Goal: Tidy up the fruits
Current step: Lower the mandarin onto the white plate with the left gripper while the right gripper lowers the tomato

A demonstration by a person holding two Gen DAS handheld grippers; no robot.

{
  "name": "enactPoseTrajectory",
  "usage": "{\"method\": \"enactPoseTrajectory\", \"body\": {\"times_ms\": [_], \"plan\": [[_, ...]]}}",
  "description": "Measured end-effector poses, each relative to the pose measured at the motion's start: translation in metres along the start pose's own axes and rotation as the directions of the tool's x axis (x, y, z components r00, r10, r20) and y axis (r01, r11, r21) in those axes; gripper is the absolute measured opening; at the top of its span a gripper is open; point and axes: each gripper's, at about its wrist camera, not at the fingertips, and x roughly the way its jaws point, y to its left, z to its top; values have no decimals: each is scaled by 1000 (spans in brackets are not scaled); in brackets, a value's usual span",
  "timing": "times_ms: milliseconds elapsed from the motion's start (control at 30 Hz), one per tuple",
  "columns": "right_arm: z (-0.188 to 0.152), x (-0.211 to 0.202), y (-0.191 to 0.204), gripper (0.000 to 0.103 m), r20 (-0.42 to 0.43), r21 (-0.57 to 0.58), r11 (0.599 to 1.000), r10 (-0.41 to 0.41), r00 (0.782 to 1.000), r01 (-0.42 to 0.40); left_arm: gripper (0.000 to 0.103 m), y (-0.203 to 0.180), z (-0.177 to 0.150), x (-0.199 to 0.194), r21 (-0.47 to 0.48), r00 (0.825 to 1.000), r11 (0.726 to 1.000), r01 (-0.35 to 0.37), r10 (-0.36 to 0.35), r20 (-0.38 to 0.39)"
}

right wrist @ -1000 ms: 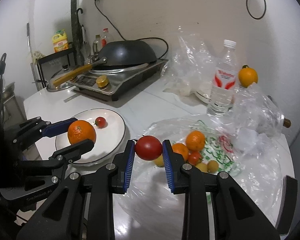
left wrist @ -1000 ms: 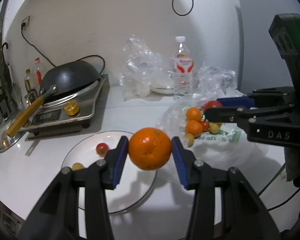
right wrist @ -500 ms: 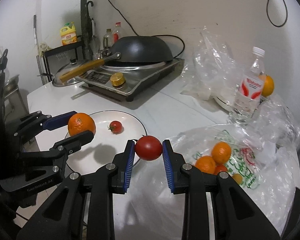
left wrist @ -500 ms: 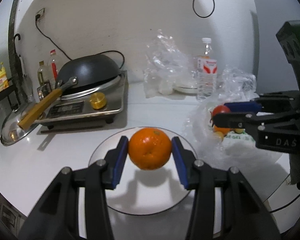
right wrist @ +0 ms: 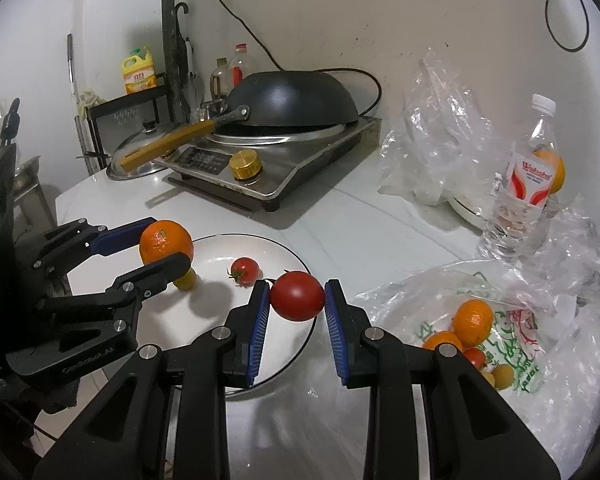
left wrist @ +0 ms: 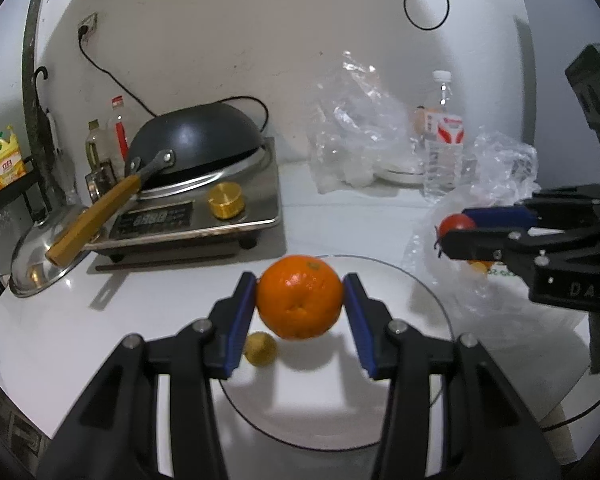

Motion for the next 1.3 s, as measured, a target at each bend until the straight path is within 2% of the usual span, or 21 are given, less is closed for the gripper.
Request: {"method": "enactPoseTrajectory", "body": {"times_ms": [200,667,1300], "plan": [[2,13,-1,30,-14,3,1000,8,1000,-8,46,7,-1,15,-2,1000,1000,-4,3,-22],[6,43,-5,30,-41,11,999,32,999,-31,46,16,-3,55,4,991,1000,0,1,-131],[9,87,11,30,-111,-10,999,35,993,-36,46,26,-9,69,-57,986,998,34,-42,-160]]}}
